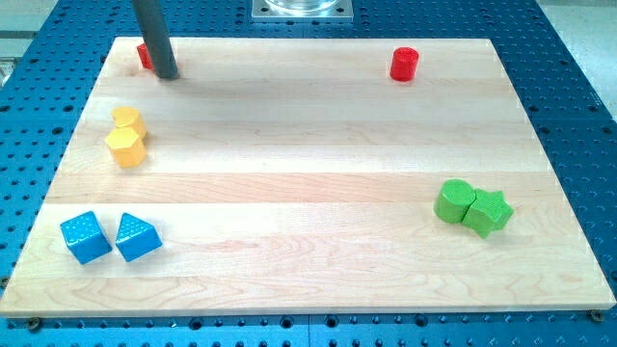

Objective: Move the arm towards the red circle

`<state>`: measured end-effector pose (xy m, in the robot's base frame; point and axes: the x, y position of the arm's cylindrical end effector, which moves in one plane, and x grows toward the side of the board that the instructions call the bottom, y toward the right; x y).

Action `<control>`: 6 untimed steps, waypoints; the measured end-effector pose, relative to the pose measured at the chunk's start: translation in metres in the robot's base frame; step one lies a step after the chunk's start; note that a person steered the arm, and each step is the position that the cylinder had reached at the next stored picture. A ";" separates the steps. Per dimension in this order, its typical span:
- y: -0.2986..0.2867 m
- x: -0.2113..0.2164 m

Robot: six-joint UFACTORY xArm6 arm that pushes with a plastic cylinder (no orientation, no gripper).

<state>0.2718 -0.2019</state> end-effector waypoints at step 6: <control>0.424 -0.036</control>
